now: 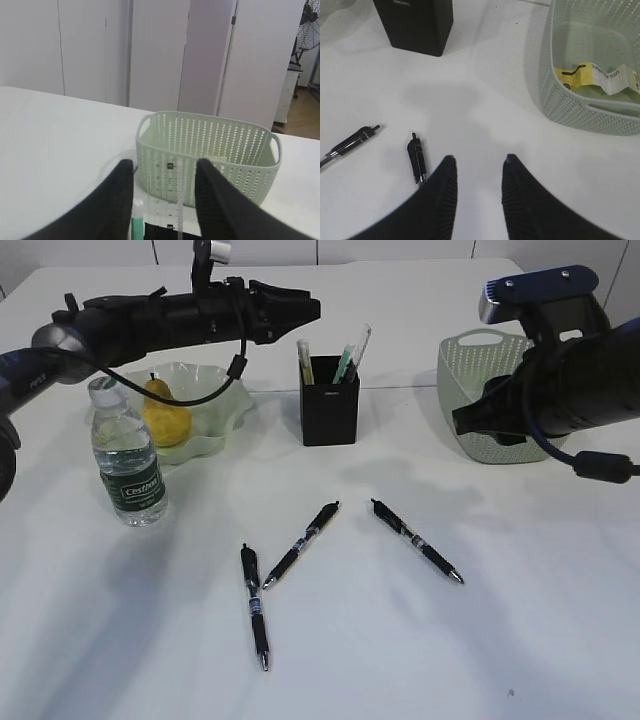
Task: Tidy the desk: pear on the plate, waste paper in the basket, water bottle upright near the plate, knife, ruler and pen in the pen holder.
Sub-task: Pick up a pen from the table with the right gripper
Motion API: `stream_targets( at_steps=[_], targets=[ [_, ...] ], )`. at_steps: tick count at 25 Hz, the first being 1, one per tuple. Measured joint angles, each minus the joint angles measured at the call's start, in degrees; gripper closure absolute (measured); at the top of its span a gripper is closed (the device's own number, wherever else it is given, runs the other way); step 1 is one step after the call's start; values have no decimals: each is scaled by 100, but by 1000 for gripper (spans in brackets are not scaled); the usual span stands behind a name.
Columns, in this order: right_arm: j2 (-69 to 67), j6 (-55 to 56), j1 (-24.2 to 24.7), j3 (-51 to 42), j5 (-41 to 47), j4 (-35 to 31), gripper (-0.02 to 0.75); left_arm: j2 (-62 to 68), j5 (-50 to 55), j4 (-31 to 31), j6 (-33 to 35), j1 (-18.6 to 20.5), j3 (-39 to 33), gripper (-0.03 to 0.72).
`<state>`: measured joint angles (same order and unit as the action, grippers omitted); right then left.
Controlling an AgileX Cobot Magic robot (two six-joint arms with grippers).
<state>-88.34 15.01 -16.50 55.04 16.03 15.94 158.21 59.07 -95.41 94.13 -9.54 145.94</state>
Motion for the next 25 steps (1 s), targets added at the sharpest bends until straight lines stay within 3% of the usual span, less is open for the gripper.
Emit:
stream_targets(
  at_steps=[8,15,18,25],
  targets=[
    [0,0,0,4,278,0,477,-57,0,16,-239,0,328,400],
    [0,0,0,413,912,0,477,-242,-46,95,-934,0,553,400],
    [0,0,0,606,1107,0,477,-353,-91,43,-1455,0,562,401],
    [0,0,0,1057,1892,0,477,-568,-180,-419,-3512,0,562,408]
  ],
)
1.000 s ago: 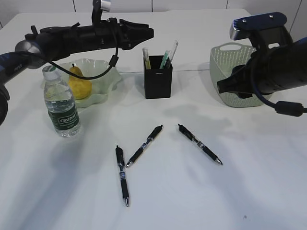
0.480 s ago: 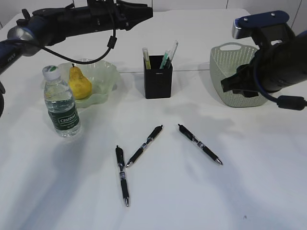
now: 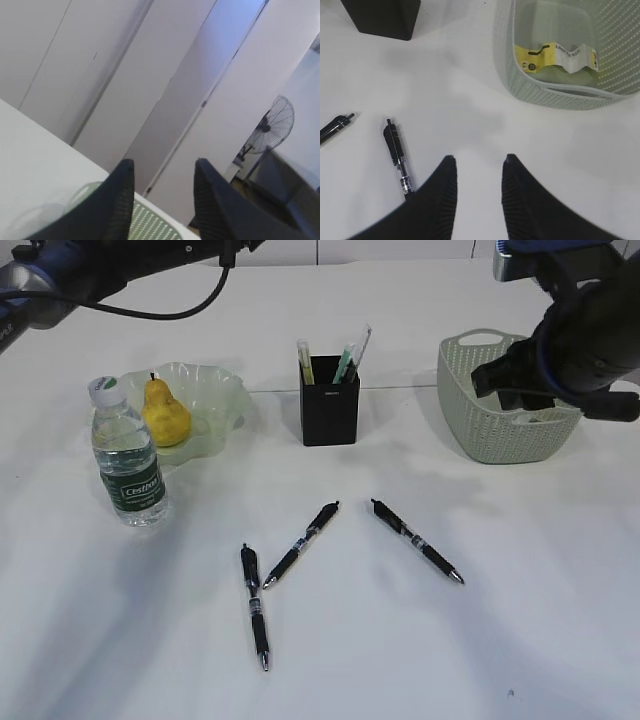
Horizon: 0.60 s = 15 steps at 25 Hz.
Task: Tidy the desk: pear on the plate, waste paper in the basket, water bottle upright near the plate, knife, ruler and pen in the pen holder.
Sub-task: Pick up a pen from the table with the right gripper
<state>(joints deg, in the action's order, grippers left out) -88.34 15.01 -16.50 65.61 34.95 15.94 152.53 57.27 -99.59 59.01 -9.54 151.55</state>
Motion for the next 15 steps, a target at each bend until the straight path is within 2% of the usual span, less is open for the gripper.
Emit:
stream_targets(
  at_steps=[4,10,15],
  targets=[
    [0,-10,0,306,544,-13,477,-131,-11,-77,-1385,0,0,409],
    [0,-22,0,796,1432,-80,477,-193,-166,-101,-4074,0,0,420],
    [0,-43,0,1068,2068,-334,477,-193,-384,-101,-5244,92,0,456]
  ],
)
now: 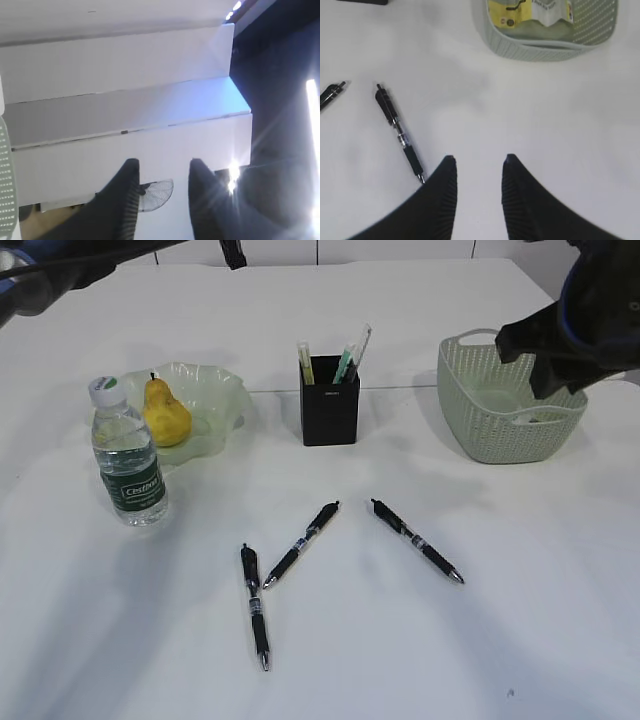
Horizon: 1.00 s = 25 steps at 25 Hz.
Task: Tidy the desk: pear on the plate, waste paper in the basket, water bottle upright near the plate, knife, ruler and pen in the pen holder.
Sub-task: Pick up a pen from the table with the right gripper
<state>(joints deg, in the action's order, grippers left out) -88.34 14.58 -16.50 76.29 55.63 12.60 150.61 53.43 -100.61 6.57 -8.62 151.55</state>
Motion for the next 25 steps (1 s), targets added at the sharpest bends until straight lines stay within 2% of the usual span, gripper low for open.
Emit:
stream_targets(
  at_steps=[3,7,10,14,20,25],
  targets=[
    [19,-5,0,-1,332,-136,477,0,-331,-10,-351,107,0,461],
    [23,-5,0,-1,825,-234,477,0,-1036,-35,-462,227,0,463],
    [23,-5,0,1,1159,-297,477,0,-1518,294,-509,326,0,464],
    [36,-51,0,182,1457,-360,477,0,-1668,1306,-522,576,0,498],
    [137,-115,0,567,1477,-424,477,-38,-1300,2757,-525,969,0,540],
    [147,-115,0,683,1504,-485,477,-424,-884,4464,-534,1106,0,542]
  ],
)
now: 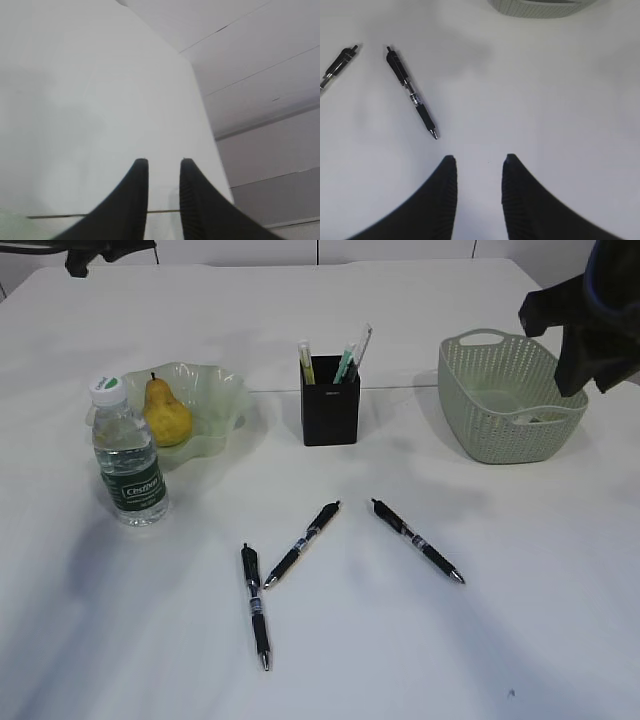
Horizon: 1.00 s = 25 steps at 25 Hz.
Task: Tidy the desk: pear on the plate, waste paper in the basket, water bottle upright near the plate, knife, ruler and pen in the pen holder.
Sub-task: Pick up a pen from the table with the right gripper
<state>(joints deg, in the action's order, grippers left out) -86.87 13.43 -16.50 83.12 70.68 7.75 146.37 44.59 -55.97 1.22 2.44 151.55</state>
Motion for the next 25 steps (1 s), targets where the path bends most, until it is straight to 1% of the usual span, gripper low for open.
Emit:
stream_targets(
  at_steps=[3,5,12,15,17,22,25],
  targets=[
    [0,-36,0,0,7,-103,477,-274,302,976,0,21,0,542],
    [0,-37,0,0,12,-141,477,-456,559,1442,0,21,0,542],
    [0,-150,0,0,21,-207,477,-872,1887,2685,0,21,0,542],
    [0,-224,0,0,36,-238,477,-1040,2473,3110,0,21,0,542],
    [0,-301,0,0,36,-290,477,-1177,2667,3350,0,21,0,542],
    [0,-438,0,0,36,-458,477,-1647,2750,3745,11,21,0,542],
    [0,-541,0,0,36,-549,477,-1909,2771,3852,46,21,0,542]
  ],
)
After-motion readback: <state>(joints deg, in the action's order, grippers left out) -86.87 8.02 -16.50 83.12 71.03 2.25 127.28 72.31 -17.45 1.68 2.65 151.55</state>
